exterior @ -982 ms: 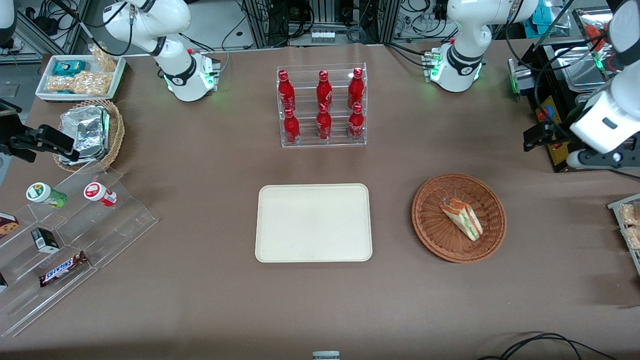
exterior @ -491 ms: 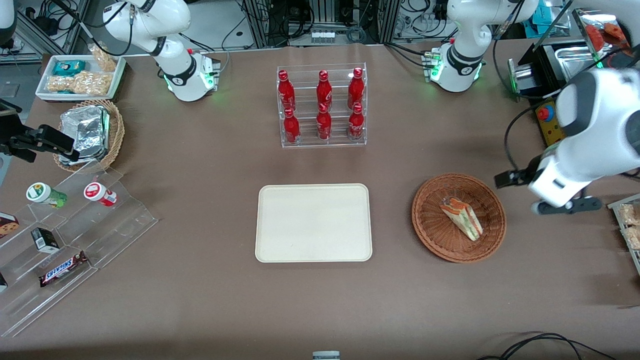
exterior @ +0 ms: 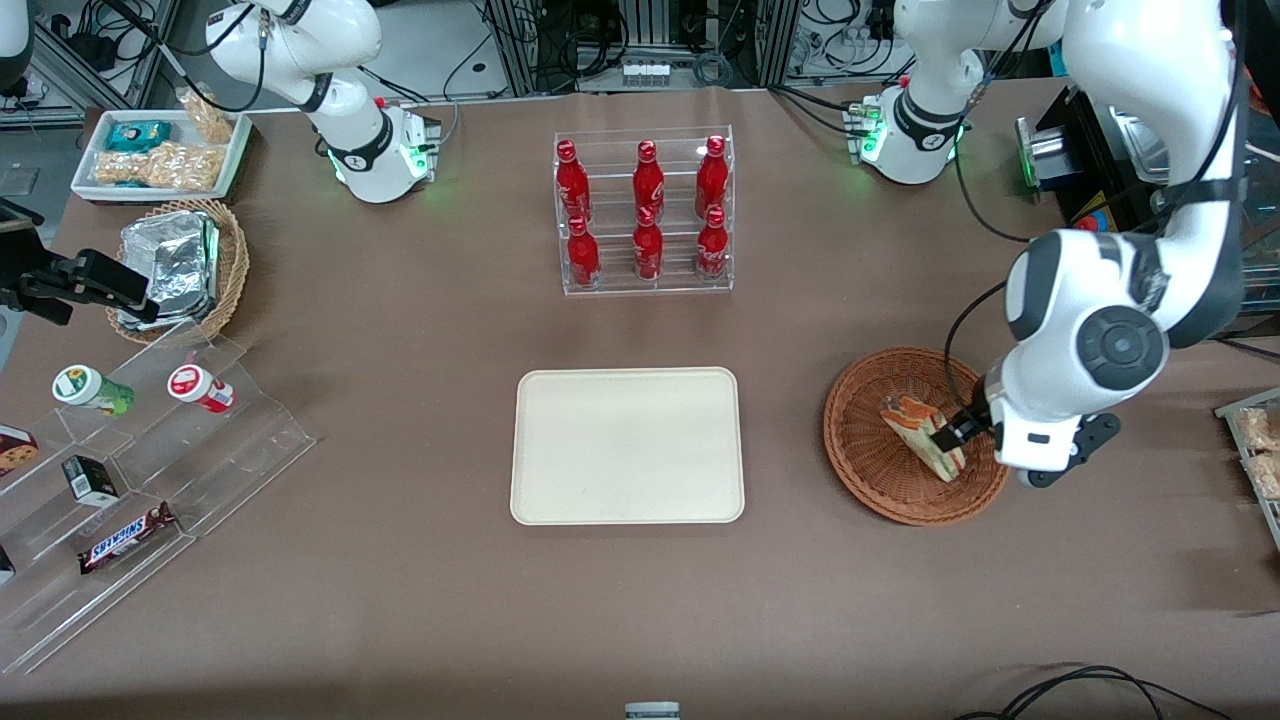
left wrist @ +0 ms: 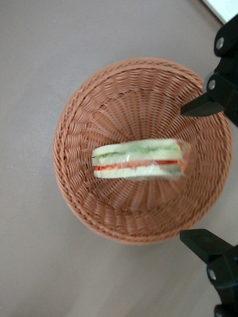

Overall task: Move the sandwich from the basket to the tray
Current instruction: 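Lower the open left gripper over the sandwich and close on it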

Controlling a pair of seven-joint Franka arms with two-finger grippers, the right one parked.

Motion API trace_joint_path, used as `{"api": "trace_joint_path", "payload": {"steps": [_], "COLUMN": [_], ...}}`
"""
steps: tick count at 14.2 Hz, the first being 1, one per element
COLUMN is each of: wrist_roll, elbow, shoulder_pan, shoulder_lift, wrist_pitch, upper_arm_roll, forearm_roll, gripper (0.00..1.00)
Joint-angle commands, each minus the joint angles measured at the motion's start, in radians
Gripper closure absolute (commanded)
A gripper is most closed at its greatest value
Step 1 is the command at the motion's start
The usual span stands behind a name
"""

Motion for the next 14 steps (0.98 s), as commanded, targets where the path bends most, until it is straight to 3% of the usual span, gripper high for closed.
{"api": "trace_joint_path", "payload": {"steps": [1,4,9,10,11,12,14], "wrist_roll": [-0.068,-0.069,-0.075,-0.088,-0.091,-0.083,-0.082], "elbow": [-0.089,-0.181,-0.180,-0.178,-0.178,-0.178,-0.151], "shoulder_pan": [-0.007,-0.011,-0.011,-0.011,-0.011,-0.010,-0.008], "shoulder_lift": [-0.007,-0.001,0.059,0.061,0.062,0.065,0.070], "wrist_pitch": [0.128,0.255,0.252,0.251,0.248,0.246,0.231], "upper_arm_roll": [0.008,0.008,0.008,0.008,0.008,0.008,0.008], "forearm_roll": [-0.056,-0.087,-0.087,-0.087,-0.087,-0.087,-0.082], "gripper": [0.00,0.00,0.00,0.33,0.76,0.91,0.94]}}
